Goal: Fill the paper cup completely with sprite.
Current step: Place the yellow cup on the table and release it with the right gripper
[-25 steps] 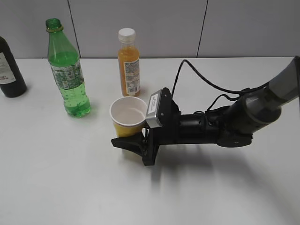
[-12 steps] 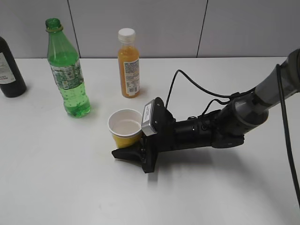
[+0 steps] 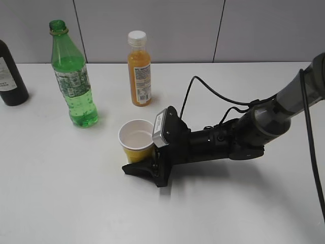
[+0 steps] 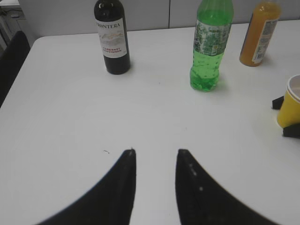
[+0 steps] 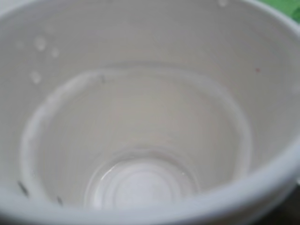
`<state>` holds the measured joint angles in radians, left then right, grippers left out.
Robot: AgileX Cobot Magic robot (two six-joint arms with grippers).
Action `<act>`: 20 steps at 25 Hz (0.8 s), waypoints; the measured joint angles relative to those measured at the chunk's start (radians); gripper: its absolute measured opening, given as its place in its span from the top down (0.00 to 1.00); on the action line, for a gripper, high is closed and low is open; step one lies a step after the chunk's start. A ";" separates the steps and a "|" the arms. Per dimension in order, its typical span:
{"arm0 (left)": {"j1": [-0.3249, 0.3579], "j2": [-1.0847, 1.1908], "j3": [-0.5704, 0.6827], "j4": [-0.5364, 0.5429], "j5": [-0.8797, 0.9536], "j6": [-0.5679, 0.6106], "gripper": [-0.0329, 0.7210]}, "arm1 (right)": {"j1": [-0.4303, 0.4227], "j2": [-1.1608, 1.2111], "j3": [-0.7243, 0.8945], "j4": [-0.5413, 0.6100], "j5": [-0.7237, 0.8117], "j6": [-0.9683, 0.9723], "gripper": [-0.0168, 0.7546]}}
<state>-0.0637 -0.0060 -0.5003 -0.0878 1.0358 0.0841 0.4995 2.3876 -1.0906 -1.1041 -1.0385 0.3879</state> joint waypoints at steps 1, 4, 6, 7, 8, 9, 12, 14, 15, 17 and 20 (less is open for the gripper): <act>0.000 0.000 0.000 0.000 0.000 0.000 0.64 | 0.000 0.000 0.000 0.000 0.002 0.000 0.21; 0.000 0.000 0.000 0.000 0.000 0.000 0.64 | 0.000 -0.001 -0.001 0.001 0.007 0.004 0.19; 0.000 0.000 0.000 0.000 0.000 0.000 0.64 | 0.000 -0.003 -0.001 0.001 0.009 0.004 0.18; 0.000 0.000 0.000 0.000 0.000 0.000 0.64 | 0.000 -0.007 -0.001 0.000 0.012 0.004 0.17; 0.000 0.000 0.000 0.000 0.000 0.000 0.64 | 0.000 -0.012 0.000 -0.002 0.017 0.004 0.17; 0.000 0.000 0.000 0.000 0.000 0.000 0.64 | -0.001 -0.018 0.002 -0.003 0.024 0.004 0.17; 0.000 0.000 0.000 0.000 0.000 0.000 0.64 | -0.011 -0.036 0.023 -0.008 0.036 0.004 0.16; 0.000 0.000 0.000 0.000 0.000 0.000 0.64 | -0.024 -0.047 0.046 -0.009 0.038 0.004 0.16; 0.000 0.000 0.000 0.000 0.000 0.000 0.64 | -0.031 -0.054 0.060 -0.009 0.040 0.004 0.16; 0.000 0.000 0.000 0.000 0.000 0.000 0.64 | -0.045 -0.068 0.083 -0.009 0.043 0.004 0.16; 0.000 0.000 0.000 0.000 0.000 0.000 0.64 | -0.059 -0.091 0.115 -0.011 0.051 0.003 0.16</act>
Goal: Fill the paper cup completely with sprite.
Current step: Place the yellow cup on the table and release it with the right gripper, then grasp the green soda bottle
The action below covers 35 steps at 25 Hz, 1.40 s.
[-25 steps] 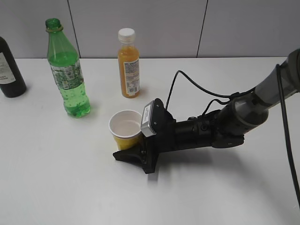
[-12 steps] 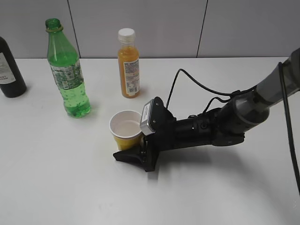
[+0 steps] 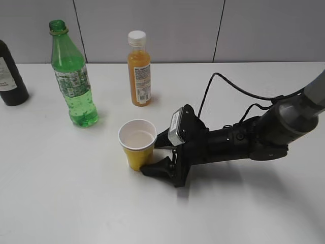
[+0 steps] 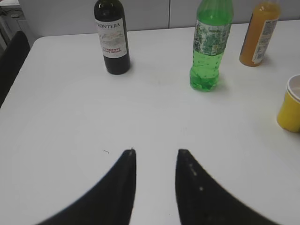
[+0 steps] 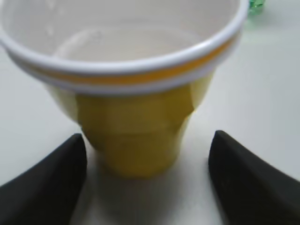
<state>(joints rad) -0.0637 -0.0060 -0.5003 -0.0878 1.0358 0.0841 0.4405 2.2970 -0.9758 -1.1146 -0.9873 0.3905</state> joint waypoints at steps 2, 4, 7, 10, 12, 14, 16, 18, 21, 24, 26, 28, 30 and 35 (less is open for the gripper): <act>0.000 0.000 0.000 0.000 0.000 0.000 0.64 | -0.006 -0.017 0.017 0.000 0.001 -0.004 0.16; 0.000 0.000 0.000 0.000 0.000 0.000 0.64 | -0.016 -0.038 0.030 -0.001 0.005 -0.006 0.16; 0.000 0.000 0.000 0.000 0.000 0.000 0.64 | -0.039 -0.084 0.052 -0.004 0.015 -0.006 0.16; 0.000 0.000 0.000 0.000 0.000 0.000 0.64 | -0.082 -0.142 0.078 -0.007 0.045 -0.006 0.16; 0.000 0.000 0.000 0.000 0.000 0.000 0.64 | -0.108 -0.180 0.097 -0.009 0.088 -0.006 0.16; 0.000 0.000 0.000 0.000 0.000 0.000 0.64 | -0.131 -0.221 0.110 -0.010 0.143 -0.006 0.16; 0.000 0.000 0.000 0.000 0.000 0.000 0.64 | -0.146 -0.267 0.111 -0.006 0.208 -0.007 0.17; 0.000 0.000 0.000 0.000 0.000 0.000 0.64 | -0.153 -0.314 0.112 0.026 0.284 -0.012 0.17; 0.000 0.000 0.000 0.000 0.000 0.000 0.64 | -0.153 -0.395 0.113 0.148 0.399 -0.084 0.18; 0.000 0.000 0.000 0.000 0.000 0.000 0.64 | -0.153 -0.482 0.113 0.336 0.514 -0.214 0.18; 0.000 0.000 0.000 0.000 0.000 0.000 0.64 | -0.157 -0.546 0.113 0.466 0.611 -0.284 0.19; 0.000 0.000 0.000 0.000 0.000 0.000 0.64 | -0.172 -0.602 0.113 0.573 0.687 -0.324 0.20; 0.000 0.000 0.000 0.000 0.000 0.000 0.64 | -0.198 -0.658 0.113 0.648 0.746 -0.336 0.21; 0.000 0.000 0.000 0.000 0.000 0.000 0.64 | -0.278 -0.762 0.094 0.797 0.909 -0.344 0.21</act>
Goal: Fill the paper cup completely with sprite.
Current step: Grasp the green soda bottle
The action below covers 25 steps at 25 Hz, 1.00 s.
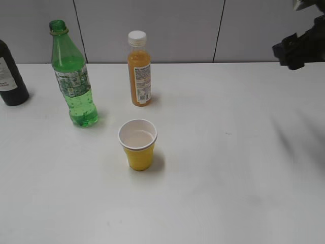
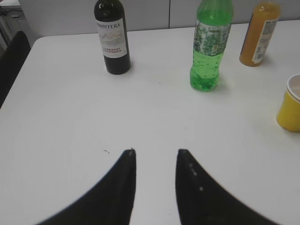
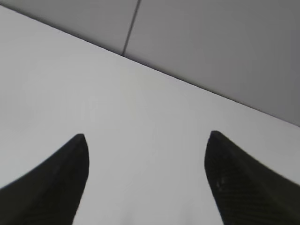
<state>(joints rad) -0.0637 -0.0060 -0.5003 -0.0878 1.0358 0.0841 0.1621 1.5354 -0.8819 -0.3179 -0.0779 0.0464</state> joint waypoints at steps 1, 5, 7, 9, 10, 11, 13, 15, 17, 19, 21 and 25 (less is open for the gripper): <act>0.000 0.000 0.000 0.000 0.000 0.000 0.64 | -0.014 -0.014 -0.015 0.016 0.040 0.001 0.21; 0.000 0.000 0.000 0.000 0.000 0.000 0.64 | -0.066 -0.042 -0.105 0.100 0.216 0.008 0.21; 0.000 0.000 0.000 0.000 0.000 0.000 0.64 | -0.076 -0.045 -0.158 0.112 0.310 0.010 0.21; 0.000 0.000 0.000 0.000 0.000 0.000 0.64 | -0.077 -0.047 -0.218 0.125 0.413 0.016 0.21; 0.000 0.000 0.000 0.000 0.000 0.000 0.64 | -0.077 -0.047 -0.243 0.135 0.477 0.023 0.21; 0.000 0.000 0.000 0.000 0.000 0.000 0.64 | -0.077 -0.047 -0.272 0.141 0.545 0.029 0.21; 0.000 0.000 0.000 0.000 0.000 0.000 0.64 | -0.077 -0.047 -0.324 0.147 0.668 0.035 0.21; 0.000 0.000 0.000 0.000 0.000 0.000 0.64 | -0.077 -0.047 -0.361 0.151 0.804 0.038 0.21; 0.000 0.000 0.000 0.000 0.000 0.000 0.64 | -0.077 -0.049 -0.379 0.168 0.923 0.033 0.21; 0.000 0.000 0.000 0.000 0.000 0.000 0.64 | -0.077 -0.050 -0.383 0.186 1.037 0.015 0.21; 0.000 0.000 0.000 0.000 0.000 0.000 0.64 | -0.077 -0.054 -0.384 0.197 1.128 0.007 0.21; 0.000 0.000 0.000 0.000 0.000 0.000 0.64 | -0.077 -0.116 -0.360 0.236 1.229 -0.008 0.21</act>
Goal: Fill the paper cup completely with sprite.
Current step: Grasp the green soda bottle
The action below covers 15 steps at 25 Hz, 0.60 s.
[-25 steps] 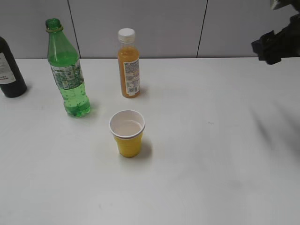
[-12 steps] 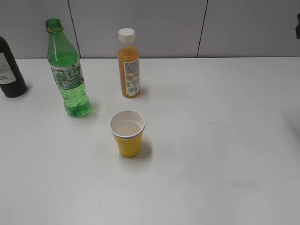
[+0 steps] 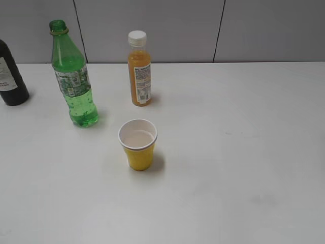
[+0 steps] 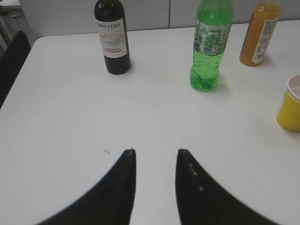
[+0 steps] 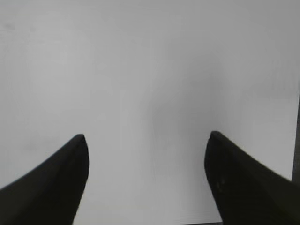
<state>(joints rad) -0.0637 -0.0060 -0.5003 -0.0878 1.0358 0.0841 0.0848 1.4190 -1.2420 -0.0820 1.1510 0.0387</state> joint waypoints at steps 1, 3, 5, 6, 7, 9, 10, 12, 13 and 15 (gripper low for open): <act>0.000 0.000 0.000 0.000 0.000 0.000 0.64 | 0.000 -0.037 0.020 0.018 0.001 -0.006 0.21; 0.000 0.000 0.000 0.000 0.000 0.000 0.64 | 0.000 -0.119 0.070 0.051 -0.003 -0.016 0.21; 0.000 0.000 0.000 0.000 0.000 0.000 0.64 | 0.000 -0.223 0.141 0.067 -0.022 -0.019 0.21; 0.000 0.000 0.000 0.000 0.000 0.000 0.64 | 0.000 -0.268 0.174 0.070 -0.034 -0.020 0.21; 0.000 0.000 0.000 0.000 0.000 0.000 0.64 | 0.000 -0.323 0.218 0.071 -0.048 -0.021 0.21; 0.000 0.000 0.000 0.000 0.000 0.000 0.64 | 0.000 -0.426 0.310 0.075 -0.080 -0.022 0.21; 0.000 0.000 0.000 0.000 0.000 0.000 0.64 | 0.000 -0.483 0.351 0.082 -0.102 -0.022 0.21; 0.000 0.000 0.000 0.000 0.000 0.000 0.64 | 0.000 -0.590 0.453 0.082 -0.141 -0.022 0.21; 0.000 0.000 0.000 0.000 0.000 0.000 0.64 | 0.000 -0.634 0.495 0.082 -0.161 -0.022 0.21; 0.000 0.000 0.000 0.000 0.000 0.000 0.64 | 0.000 -0.741 0.592 0.082 -0.186 -0.022 0.21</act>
<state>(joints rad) -0.0637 -0.0060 -0.5003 -0.0878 1.0358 0.0841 0.0848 0.6778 -0.6502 0.0000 0.9651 0.0165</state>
